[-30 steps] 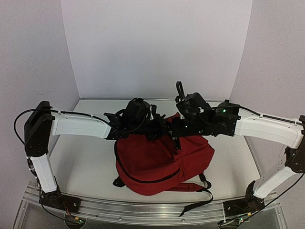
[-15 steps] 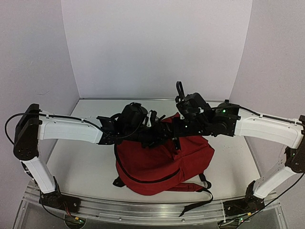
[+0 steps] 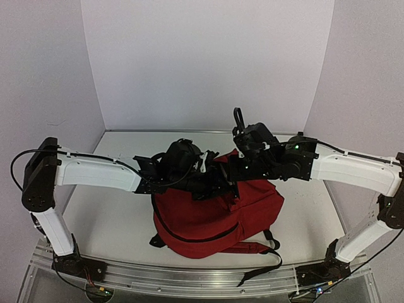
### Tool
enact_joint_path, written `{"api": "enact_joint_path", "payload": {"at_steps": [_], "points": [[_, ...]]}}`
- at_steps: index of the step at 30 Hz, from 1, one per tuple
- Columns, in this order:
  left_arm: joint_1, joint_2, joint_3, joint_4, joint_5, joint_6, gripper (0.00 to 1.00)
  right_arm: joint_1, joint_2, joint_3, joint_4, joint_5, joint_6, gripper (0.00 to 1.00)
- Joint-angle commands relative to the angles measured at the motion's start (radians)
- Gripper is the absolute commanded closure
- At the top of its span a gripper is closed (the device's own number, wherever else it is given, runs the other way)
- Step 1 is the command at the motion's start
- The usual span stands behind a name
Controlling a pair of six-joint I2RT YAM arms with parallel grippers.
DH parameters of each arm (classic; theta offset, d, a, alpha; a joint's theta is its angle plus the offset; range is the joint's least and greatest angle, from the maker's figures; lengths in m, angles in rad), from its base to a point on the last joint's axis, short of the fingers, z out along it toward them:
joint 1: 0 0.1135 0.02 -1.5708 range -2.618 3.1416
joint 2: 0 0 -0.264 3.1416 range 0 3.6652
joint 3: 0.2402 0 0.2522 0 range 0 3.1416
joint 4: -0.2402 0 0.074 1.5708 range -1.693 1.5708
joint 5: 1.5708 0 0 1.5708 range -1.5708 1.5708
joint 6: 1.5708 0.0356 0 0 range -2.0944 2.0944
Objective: Pack the student bag
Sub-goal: Place the stationery in the student bag.
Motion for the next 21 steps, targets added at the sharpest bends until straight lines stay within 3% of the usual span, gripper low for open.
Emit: {"api": "enact_joint_path", "payload": {"at_steps": [1,16,21], "points": [[-0.013,0.062,0.086,0.046,0.033,-0.010,0.93,0.012,-0.011,0.002,0.054,-0.012,0.013,1.00],[-0.015,0.162,0.182,0.099,-0.021,0.027,0.96,0.012,-0.026,-0.019,0.057,-0.014,0.022,1.00],[-0.015,0.097,0.116,0.115,-0.090,0.048,0.88,0.012,-0.041,-0.030,0.057,-0.010,0.029,1.00]]}}
